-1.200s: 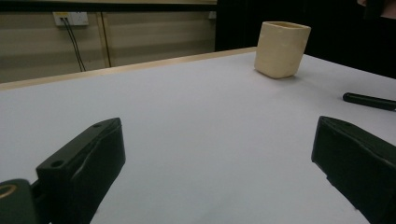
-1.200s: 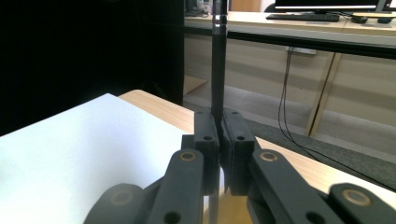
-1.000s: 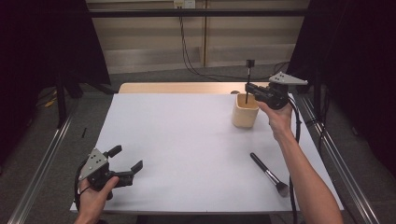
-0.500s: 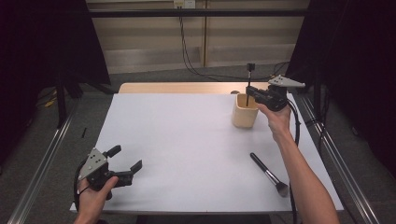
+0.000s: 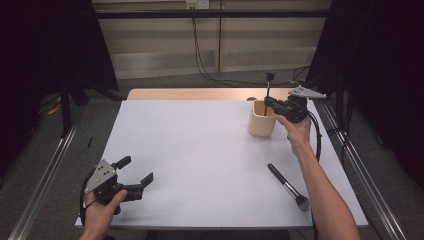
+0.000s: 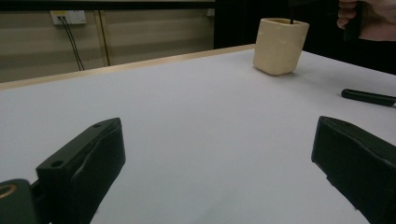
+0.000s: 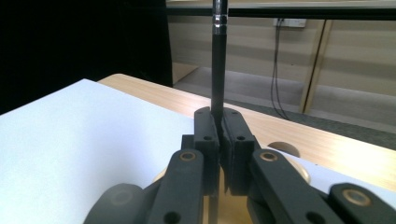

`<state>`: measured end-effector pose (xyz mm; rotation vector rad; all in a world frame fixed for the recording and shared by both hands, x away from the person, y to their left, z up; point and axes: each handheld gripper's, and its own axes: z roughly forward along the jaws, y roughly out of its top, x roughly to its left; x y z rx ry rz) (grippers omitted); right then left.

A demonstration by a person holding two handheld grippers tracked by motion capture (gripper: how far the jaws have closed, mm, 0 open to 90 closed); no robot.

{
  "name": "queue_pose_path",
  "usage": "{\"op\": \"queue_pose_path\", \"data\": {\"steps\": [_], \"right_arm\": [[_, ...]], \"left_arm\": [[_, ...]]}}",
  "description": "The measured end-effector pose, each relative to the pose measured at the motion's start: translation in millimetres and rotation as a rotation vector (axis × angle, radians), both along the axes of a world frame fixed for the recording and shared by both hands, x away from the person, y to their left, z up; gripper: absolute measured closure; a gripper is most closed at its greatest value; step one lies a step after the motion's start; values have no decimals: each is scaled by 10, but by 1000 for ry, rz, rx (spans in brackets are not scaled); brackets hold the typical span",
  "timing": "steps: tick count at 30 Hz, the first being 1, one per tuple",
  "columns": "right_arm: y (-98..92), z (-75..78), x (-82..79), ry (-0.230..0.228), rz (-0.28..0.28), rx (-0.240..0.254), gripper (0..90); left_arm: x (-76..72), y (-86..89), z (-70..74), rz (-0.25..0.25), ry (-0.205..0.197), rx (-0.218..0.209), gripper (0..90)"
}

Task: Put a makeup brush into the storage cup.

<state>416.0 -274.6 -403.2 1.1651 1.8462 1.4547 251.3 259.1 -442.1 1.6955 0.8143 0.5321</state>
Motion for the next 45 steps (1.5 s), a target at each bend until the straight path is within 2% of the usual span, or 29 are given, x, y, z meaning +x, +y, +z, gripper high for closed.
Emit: {"op": "queue_pose_path", "data": {"steps": [11,29,38,41,43,45], "right_arm": [[-1,-138,-16,22,1,0,862],[31,-251,-21,52,15,-15,850],[-7,-218,-64,38,9,3,744],[-22,-209,-88,30,6,22,657],[-22,-198,-104,23,12,14,626],[-24,-187,-123,17,16,19,546]], "left_arm": [[3,3,-1,4,-2,4,27],[-2,7,6,4,-7,3,28],[0,15,5,11,-6,-5,33],[3,15,4,12,-5,-2,33],[7,16,2,13,-7,0,33],[11,18,0,14,-6,-1,33]]}}
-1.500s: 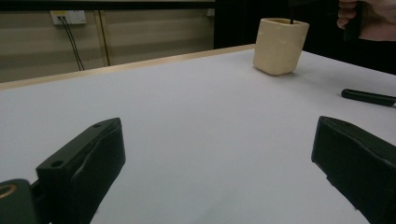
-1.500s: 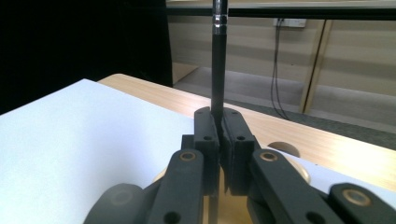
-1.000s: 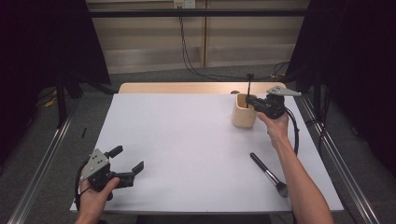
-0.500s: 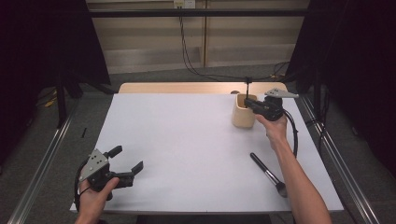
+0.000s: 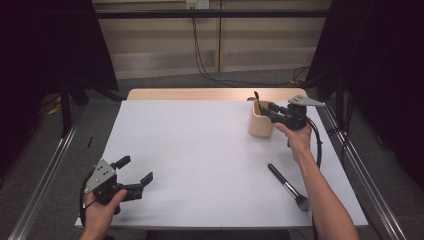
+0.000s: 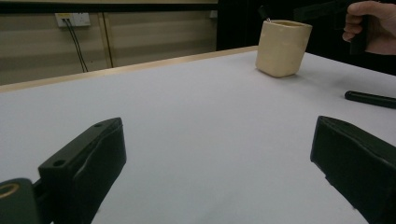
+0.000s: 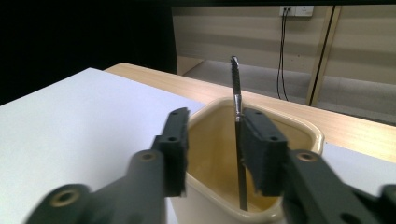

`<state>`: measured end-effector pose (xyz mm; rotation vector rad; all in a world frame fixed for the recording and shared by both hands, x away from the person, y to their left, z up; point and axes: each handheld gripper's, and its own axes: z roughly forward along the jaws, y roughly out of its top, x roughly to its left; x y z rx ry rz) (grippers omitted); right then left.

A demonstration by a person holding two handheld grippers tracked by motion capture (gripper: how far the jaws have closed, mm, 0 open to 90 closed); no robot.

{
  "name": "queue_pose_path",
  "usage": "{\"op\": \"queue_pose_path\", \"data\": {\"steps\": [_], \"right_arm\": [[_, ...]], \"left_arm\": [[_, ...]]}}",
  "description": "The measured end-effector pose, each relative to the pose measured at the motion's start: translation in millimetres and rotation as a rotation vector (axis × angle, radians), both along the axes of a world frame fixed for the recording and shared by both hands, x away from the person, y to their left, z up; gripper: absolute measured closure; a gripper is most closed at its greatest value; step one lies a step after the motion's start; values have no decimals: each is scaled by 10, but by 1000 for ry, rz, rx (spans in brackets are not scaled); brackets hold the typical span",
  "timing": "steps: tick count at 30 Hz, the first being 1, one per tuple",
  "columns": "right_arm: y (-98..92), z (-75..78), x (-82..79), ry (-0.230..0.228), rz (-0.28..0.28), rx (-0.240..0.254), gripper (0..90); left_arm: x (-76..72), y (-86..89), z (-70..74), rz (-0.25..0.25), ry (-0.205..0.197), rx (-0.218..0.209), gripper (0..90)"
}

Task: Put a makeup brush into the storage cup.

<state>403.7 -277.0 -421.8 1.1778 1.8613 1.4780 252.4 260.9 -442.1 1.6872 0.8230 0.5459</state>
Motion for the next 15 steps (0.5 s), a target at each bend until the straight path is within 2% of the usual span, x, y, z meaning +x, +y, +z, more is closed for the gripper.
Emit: {"op": "queue_pose_path", "data": {"steps": [4,8,11,15], "right_arm": [[7,39,-48,-18,-12,-4,391],[-23,52,-103,-33,-20,10,302],[-35,66,-166,-39,-26,0,206],[-79,73,-254,-36,-33,0,131]], "left_arm": [[2,6,-3,11,-6,-3,33],[3,11,-3,13,-10,-3,33],[3,17,-2,16,-12,-4,33],[3,22,-2,19,-13,-8,33]]}}
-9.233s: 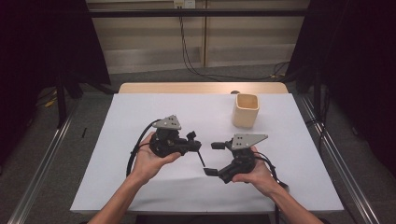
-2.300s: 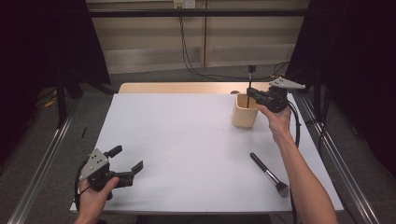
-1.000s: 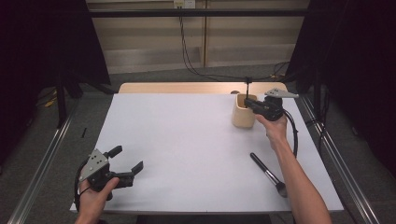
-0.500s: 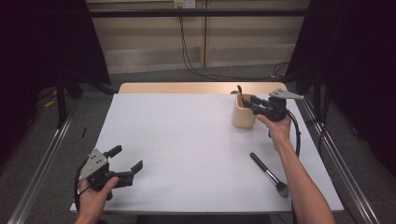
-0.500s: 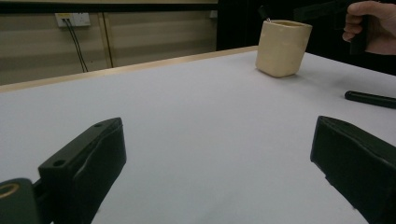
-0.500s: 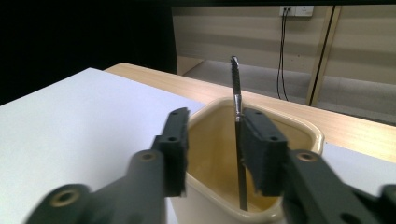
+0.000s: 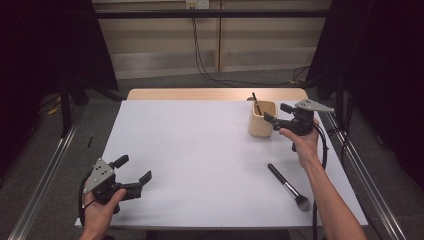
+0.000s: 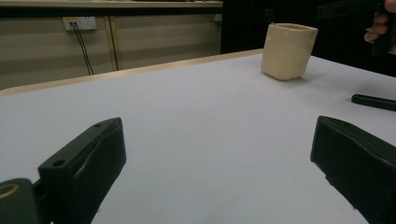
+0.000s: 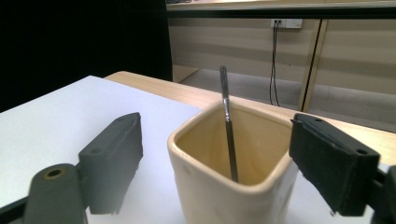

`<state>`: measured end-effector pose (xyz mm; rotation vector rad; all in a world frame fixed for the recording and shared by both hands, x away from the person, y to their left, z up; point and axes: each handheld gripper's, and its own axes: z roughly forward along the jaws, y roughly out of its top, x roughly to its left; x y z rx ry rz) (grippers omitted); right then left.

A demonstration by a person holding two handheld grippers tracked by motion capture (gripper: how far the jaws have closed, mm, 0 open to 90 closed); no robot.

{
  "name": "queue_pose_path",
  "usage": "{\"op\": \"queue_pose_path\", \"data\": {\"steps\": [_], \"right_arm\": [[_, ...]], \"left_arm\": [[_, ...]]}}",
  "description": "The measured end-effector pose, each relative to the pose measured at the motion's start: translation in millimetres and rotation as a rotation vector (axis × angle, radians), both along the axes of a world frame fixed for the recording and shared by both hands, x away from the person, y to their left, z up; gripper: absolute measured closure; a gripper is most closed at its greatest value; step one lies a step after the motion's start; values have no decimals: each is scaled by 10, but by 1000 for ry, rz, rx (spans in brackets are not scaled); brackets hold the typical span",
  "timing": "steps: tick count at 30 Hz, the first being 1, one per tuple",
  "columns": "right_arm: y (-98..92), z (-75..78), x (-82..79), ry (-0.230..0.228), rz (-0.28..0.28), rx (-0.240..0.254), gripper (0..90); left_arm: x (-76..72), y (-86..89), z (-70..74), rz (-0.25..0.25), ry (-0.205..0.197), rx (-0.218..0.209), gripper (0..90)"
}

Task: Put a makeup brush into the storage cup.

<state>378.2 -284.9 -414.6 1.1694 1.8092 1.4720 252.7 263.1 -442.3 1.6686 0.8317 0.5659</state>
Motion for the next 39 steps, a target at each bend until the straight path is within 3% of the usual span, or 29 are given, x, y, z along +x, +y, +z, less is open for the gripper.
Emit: {"op": "queue_pose_path", "data": {"steps": [6,14,25,31,34,39], "right_arm": [[-87,-23,-129,23,-11,32,18],[-213,-40,-357,36,-7,57,7],[-255,-76,-634,34,-47,-1,14],[-215,-107,-791,29,-31,3,14],[-199,-116,-883,-2,-48,-4,21],[-165,-145,-1032,0,-38,-5,18]], "left_arm": [[-1,9,4,2,-8,6,32],[1,20,-9,7,-4,7,32],[-11,56,-15,20,-4,3,30],[-31,72,-6,20,-6,8,30],[-40,70,0,29,-6,-5,30],[-85,74,9,33,-7,-3,30]]}}
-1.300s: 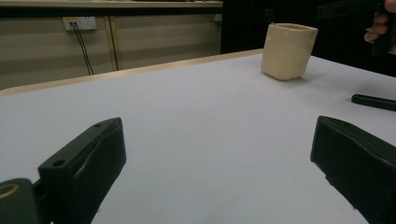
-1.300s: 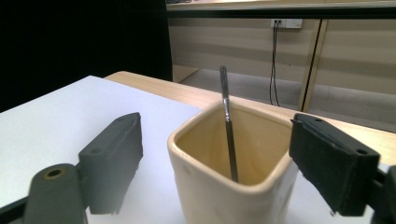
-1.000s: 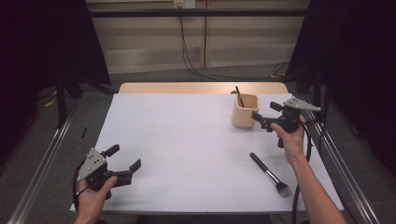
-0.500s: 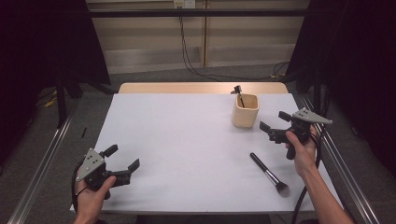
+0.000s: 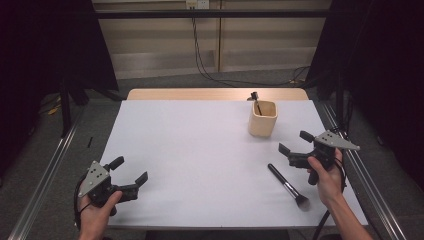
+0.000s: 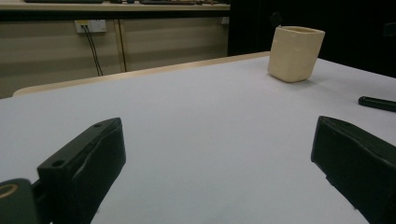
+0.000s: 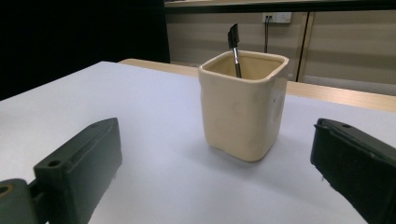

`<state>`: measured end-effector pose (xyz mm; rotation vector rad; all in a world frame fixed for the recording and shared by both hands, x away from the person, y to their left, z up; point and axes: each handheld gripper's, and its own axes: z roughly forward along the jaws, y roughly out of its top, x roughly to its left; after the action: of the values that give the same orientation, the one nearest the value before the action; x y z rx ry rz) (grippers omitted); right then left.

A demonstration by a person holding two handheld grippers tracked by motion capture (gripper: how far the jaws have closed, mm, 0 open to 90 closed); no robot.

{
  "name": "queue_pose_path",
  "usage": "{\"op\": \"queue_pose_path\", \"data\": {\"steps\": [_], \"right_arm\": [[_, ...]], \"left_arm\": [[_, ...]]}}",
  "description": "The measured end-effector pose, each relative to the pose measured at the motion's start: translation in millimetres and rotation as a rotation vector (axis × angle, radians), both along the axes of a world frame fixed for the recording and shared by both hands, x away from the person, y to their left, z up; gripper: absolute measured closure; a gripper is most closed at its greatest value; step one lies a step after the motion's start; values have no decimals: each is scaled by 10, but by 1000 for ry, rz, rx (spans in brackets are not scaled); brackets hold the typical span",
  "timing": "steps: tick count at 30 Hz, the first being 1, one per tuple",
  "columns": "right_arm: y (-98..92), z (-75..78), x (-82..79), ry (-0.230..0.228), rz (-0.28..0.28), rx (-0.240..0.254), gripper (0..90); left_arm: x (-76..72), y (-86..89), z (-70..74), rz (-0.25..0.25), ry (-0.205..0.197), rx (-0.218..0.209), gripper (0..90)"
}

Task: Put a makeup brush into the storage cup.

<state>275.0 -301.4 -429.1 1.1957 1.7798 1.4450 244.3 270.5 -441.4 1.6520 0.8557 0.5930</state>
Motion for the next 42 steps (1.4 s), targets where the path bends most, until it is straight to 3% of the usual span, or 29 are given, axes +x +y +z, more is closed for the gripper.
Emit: {"op": "queue_pose_path", "data": {"steps": [4,14,24,26,31,34,42], "right_arm": [[7,-46,-122,4,33,11,15],[-14,-94,-377,25,21,-2,15],[-106,-142,-635,37,-9,-45,15],[-131,-142,-679,34,-16,-30,12],[-134,-231,-729,46,-8,-45,12],[-161,-219,-736,39,-16,-24,10],[-135,-213,-713,36,-4,-31,10]], "left_arm": [[-4,-7,-11,4,12,0,30],[-45,12,-18,38,23,15,30],[-137,30,-42,22,33,36,30],[-144,43,-36,32,27,31,30],[-138,57,-11,28,11,23,29],[-139,68,-4,25,2,21,28],[-101,67,-21,16,10,25,28]]}}
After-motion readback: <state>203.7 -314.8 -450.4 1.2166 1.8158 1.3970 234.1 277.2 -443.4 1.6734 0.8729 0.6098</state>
